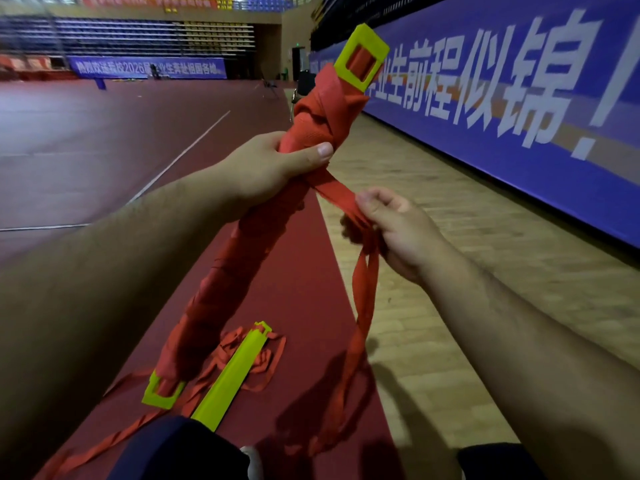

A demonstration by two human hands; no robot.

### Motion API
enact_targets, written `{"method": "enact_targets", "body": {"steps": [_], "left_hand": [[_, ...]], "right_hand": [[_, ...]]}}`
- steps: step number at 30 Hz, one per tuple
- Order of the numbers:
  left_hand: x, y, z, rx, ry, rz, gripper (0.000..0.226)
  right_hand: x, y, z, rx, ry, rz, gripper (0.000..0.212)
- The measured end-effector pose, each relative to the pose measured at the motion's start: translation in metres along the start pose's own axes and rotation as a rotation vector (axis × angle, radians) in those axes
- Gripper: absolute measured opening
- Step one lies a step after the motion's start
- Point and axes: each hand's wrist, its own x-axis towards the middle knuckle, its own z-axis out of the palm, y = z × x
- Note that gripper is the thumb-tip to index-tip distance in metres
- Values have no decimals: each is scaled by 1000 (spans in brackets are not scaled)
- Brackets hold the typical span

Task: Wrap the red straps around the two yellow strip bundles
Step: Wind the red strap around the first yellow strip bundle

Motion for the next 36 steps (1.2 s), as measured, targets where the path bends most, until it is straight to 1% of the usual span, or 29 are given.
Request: {"method": "enact_targets", "body": {"steps": [2, 3, 4, 7, 10, 11, 13, 15, 17, 19, 21, 23, 26, 28, 30, 32, 34, 35, 36], "left_hand": [[1, 0, -1, 12, 27, 13, 40], [2, 1, -1, 10, 45, 20, 41], [3, 2, -1, 1, 66, 27, 44], [3, 6, -1, -32, 77, 47, 50], [1, 11, 1, -57, 31, 47, 51], [-1, 13, 1, -51, 10, 43, 49], [-3, 17, 2, -16, -31, 28, 44], [-5, 21, 2, 4, -50, 17, 44], [-7, 25, 1, 8, -60, 33, 47], [-7, 28, 0, 12, -61, 54, 47], [-8, 31, -3, 33, -50, 66, 41], [-8, 38, -6, 56, -33, 79, 39], [-7, 60, -13, 35, 42, 105, 37], [-3, 74, -19, -16, 97, 138, 37], [-3, 83, -20, -72, 113, 148, 36], [-5, 83, -18, -119, 87, 136, 33], [-8, 75, -12, -182, 69, 111, 29], [-10, 70, -10, -226, 69, 93, 28], [-12, 65, -9, -286, 70, 65, 27]], "right_hand": [[5, -11, -3, -18, 89, -111, 16], [7, -15, -4, -35, 97, -131, 16], [6, -19, -4, -61, 71, -113, 15], [1, -22, -6, -184, -81, 57, 13], [-1, -20, -13, -259, -162, 148, 21], [-2, -20, -13, -246, -177, 146, 23], [-2, -21, -12, -176, -167, 90, 19], [-1, -19, -11, -30, -160, 55, 18], [-2, -17, -9, 99, -221, 90, 24], [-3, -15, -6, 149, -282, 131, 22], [-2, -16, -4, 115, -305, 143, 16], [2, -23, -1, 55, -297, 118, 16], [15, -50, 3, 78, -199, 7, 14], [25, -70, 5, 85, -186, -47, 13], [29, -76, 7, 22, -213, -34, 13], [29, -77, 6, -86, -241, -2, 22], [25, -73, 1, -238, -287, 28, 14], [22, -70, -1, -267, -303, 43, 11], [18, -66, -2, -244, -300, 63, 14]]}}
